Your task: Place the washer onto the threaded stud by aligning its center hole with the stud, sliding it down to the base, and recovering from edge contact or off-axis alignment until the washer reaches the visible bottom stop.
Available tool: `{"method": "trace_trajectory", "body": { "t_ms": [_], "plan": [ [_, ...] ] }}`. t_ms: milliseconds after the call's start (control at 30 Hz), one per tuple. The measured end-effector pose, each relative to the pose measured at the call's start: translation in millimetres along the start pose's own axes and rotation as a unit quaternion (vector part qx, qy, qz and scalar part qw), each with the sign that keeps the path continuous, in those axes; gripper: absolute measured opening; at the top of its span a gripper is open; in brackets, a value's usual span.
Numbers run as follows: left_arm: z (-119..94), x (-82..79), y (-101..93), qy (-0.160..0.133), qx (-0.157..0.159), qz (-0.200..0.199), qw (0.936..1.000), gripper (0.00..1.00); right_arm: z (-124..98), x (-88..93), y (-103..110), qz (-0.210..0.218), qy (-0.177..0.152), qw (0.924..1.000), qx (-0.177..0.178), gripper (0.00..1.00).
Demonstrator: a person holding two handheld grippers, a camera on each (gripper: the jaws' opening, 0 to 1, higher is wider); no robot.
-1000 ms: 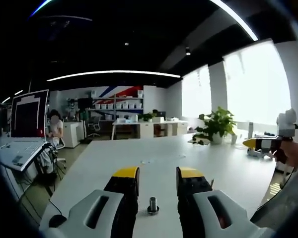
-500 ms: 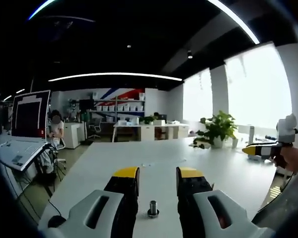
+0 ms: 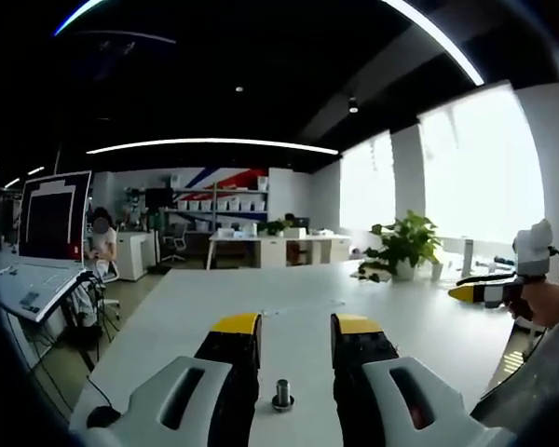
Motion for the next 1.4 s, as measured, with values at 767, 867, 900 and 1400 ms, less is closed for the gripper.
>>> {"method": "trace_trajectory", "body": {
  "t_ms": [767,867,900,1400],
  "plan": [
    [-1.2,1.4,4.5,-0.001,-0.004,-0.02,0.9998,0.28,-1.3,-1.3,-1.6,0.006,-0.004,1.0,0.006,0.43],
    [-0.5,0.7,2.0,-0.002,0.002,-0.016,0.9999,0.28,-0.6,-0.3,-2.4,0.001,0.001,1.0,0.008,0.43],
    [-0.7,0.5,1.9,-0.002,0.002,-0.014,0.9999,0.28,-0.2,0.3,-2.2,-0.001,0.002,1.0,0.009,0.43],
    [1.6,2.6,-4.4,0.005,0.012,-0.01,0.9999,0.27,2.5,6.1,-6.4,0.003,0.016,0.9997,0.017,0.43]
  ]
}}
Point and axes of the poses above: the point that each gripper's makers call its tool centre point, and the gripper's own axes: z roughly forward along the fingers, y roughly to its left, x roughly out of its underside, the point moved 9 cm from there along -z, roughly backward along the fingers, and after that the axes turned 12 degrees about y, right-handed, at the moved point
